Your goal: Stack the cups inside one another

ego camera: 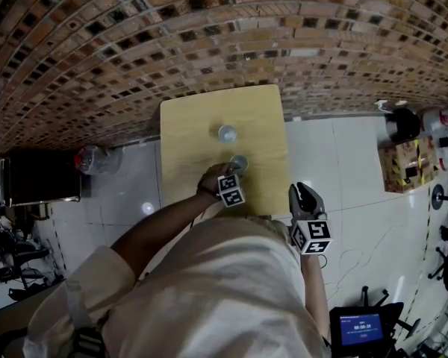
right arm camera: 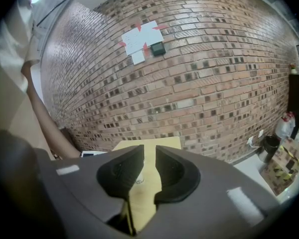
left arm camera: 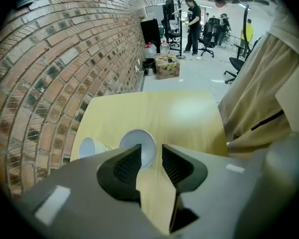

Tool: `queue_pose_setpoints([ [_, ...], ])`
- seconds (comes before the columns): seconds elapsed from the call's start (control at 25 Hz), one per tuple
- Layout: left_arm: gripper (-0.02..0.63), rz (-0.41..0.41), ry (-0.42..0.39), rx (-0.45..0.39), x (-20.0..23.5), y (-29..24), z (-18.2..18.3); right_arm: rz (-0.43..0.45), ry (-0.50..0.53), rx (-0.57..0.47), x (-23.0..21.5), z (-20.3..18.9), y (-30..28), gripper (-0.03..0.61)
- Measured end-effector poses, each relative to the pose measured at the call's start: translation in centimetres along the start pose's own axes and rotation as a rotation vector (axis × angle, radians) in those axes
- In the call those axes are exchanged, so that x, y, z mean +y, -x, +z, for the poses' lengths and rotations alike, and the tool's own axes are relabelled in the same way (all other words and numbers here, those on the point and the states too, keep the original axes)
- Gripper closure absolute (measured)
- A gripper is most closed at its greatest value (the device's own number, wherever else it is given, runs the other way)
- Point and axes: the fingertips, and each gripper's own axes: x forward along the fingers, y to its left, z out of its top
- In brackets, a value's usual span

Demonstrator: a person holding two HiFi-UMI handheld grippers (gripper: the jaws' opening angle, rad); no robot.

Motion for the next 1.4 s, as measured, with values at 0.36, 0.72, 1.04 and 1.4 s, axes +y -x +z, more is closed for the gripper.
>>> queue_pose_setpoints([
  [0.36, 0.437, 0.059, 0.107, -0.033, 0.2, 1.1, -0.6, 0.024, 0.004, 0.021, 0.4, -0.4, -0.6, 0.511],
  [0.72, 0.446, 0.143, 0.520, -0.215, 1.7, 8.1, -2.3, 0.107, 0.040, 0.048, 1.5, 0.0, -2.7, 0.511],
  [1.04, 0.446, 0.276, 0.871, -0.348, 5.2, 13.8, -3.9, 0.236, 0.116, 0.075, 3.6, 1.0, -5.5, 0.511],
  [1.4, 0.446, 0.378, 1.078, -0.493, 6.5, 19.5, -3.5, 0.361, 0.197, 0.087, 5.4, 1.9, -7.5, 0.511],
])
